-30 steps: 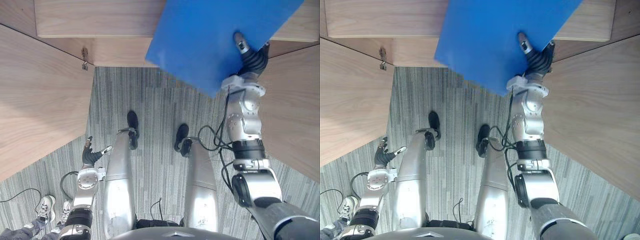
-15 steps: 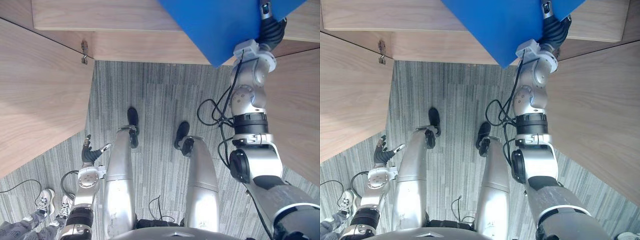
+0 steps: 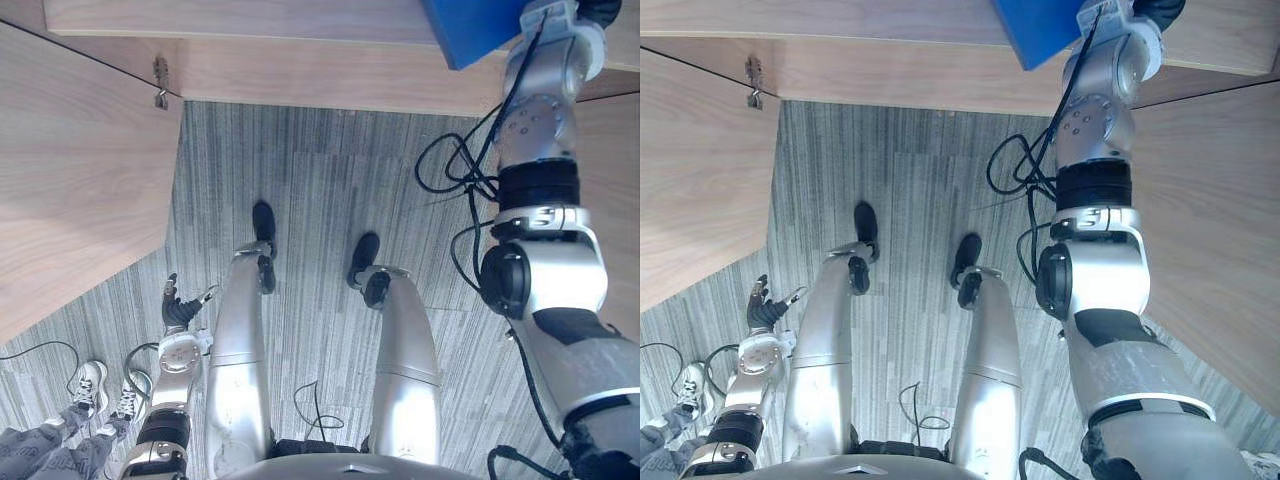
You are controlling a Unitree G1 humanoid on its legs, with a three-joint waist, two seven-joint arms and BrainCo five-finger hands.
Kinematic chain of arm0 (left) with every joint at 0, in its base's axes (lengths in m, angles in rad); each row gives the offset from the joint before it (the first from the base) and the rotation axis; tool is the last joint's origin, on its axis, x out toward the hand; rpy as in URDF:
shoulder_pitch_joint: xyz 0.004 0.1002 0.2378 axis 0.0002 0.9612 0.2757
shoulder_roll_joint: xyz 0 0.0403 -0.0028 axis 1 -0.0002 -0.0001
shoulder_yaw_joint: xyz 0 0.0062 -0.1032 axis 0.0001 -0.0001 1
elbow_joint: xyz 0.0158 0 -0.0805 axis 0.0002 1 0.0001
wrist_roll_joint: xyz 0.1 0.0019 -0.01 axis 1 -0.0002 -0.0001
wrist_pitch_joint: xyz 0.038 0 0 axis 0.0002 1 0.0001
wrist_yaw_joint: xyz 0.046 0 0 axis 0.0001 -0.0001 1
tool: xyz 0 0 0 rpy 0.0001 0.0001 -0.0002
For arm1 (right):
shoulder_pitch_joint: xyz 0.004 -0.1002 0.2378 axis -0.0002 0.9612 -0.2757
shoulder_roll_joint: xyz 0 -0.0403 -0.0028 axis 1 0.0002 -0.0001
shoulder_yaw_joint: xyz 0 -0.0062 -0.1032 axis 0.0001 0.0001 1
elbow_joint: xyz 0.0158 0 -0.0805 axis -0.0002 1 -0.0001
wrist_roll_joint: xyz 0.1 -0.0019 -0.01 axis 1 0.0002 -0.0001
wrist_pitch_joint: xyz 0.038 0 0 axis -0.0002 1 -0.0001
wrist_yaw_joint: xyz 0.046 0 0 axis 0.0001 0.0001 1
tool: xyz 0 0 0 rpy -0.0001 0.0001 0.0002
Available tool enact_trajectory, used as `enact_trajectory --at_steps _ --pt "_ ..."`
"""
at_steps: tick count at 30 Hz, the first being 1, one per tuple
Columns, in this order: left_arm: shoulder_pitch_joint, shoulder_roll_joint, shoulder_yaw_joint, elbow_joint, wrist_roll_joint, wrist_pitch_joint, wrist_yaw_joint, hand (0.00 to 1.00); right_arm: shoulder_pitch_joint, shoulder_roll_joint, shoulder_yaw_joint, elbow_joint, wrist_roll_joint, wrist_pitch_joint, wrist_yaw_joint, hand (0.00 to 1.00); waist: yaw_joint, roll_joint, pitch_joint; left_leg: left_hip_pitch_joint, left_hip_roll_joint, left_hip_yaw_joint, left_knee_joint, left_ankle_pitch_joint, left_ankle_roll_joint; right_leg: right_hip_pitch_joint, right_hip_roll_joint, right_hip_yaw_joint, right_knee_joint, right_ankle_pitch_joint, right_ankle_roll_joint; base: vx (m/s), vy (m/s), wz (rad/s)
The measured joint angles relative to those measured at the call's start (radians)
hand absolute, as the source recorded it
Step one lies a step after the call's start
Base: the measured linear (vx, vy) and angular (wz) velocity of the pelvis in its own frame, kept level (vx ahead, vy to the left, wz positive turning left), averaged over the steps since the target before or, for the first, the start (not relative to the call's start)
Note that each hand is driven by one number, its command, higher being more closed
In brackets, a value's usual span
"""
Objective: Walk over to the cabinet, pick up the folder, carry it to the office cabinet, place the folder inside the office cabinet, then close the office cabinet door
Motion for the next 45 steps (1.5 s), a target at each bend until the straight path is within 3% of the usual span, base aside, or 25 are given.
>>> enact_trajectory --at_steps 13,26,38,45 --pt "-0.026 -0.006 0.001 0.055 -0.017 0.016 0.021 0.0 -0.043 -0.031 -0.004 0.073 0.114 -0.029 -0.024 0.0 -0.001 -0.001 -0.037 -0.013 -0.005 -0.003 -0.07 0.052 -0.005 -0.015 0.0 -0.021 -0.052 0.032 -0.009 0.0 -0.001 0.01" --pt "-0.026 -0.009 0.006 0.056 -0.025 0.017 0.037 0.0 -0.029 -0.002 0.041 0.072 0.109 -0.021 -0.037 0.0 0.0 0.0 -0.062 0.026 0.005 0.014 -0.121 0.08 -0.005 0.01 0.015 -0.014 -0.105 0.07 -0.012 -0.01 -0.002 -0.04" --pt "-0.045 -0.009 -0.003 0.054 -0.025 0.012 0.036 0.0 -0.028 0.03 0.088 0.073 0.022 0.039 -0.009 0.0 -0.006 0.017 -0.072 0.091 0.013 0.062 -0.173 0.097 0.005 0.06 0.017 -0.004 -0.159 0.105 -0.011 -0.01 -0.002 -0.04" --pt "-0.079 -0.03 -0.013 0.048 -0.035 0.009 0.036 0.0 0.06 0.029 0.088 -0.061 -0.216 0.074 -0.011 0.0 -0.014 0.017 -0.072 0.103 0.016 0.066 -0.172 0.098 0.009 0.079 0.018 -0.005 -0.173 0.114 -0.008 0.0 -0.001 -0.01"
